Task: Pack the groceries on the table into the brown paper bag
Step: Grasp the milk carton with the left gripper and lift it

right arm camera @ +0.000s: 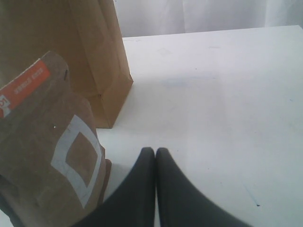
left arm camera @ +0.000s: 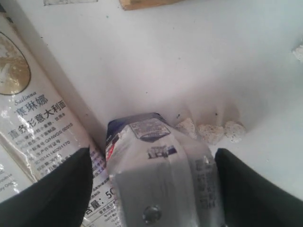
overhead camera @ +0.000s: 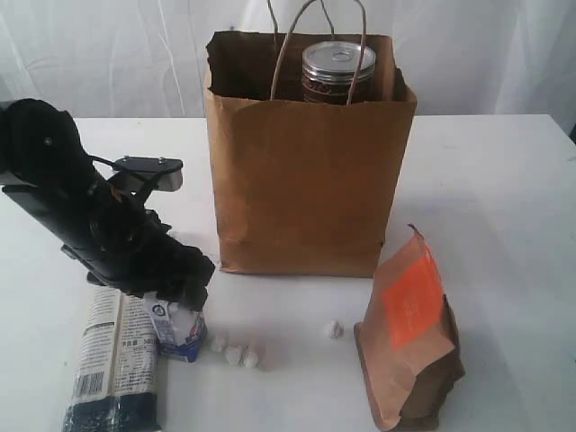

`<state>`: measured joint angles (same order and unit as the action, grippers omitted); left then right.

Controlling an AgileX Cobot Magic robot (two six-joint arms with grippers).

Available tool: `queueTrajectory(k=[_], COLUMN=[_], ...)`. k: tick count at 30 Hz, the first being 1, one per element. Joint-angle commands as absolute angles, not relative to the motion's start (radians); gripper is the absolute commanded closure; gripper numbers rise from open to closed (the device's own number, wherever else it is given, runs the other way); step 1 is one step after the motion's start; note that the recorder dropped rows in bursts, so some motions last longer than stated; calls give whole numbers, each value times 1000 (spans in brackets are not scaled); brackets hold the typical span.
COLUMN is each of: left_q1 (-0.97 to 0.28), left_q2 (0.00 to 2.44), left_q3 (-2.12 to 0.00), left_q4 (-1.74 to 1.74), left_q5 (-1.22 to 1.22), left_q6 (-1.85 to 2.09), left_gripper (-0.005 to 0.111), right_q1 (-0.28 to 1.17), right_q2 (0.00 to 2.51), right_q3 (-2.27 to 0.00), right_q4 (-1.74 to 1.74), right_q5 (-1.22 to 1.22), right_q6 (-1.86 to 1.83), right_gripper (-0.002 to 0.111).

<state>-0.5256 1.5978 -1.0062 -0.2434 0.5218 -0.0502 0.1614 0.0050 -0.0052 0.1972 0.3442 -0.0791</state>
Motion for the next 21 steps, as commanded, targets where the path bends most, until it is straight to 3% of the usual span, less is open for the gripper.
queueTrajectory(k=[1, 6, 15, 21], left_q1=[-531, -531, -531, -531], left_q2=[1626, 1636, 1636, 1600], left_q3=[-1001, -1001, -1001, -1001], left_q4=[-247, -247, -222, -139], left_q5=[514, 508, 532, 573], left_q6=[-53, -53, -45, -45], left_gripper=[34, 43, 107, 107], right_q1=[156, 156, 156, 156], right_q2=[0, 0, 0, 0], right_q3=[0, 0, 0, 0], right_q4=[193, 193, 193, 193], right_q5=[342, 342, 342, 342], right_q6=[-77, -77, -77, -77], right_gripper=[108, 108, 108, 108])
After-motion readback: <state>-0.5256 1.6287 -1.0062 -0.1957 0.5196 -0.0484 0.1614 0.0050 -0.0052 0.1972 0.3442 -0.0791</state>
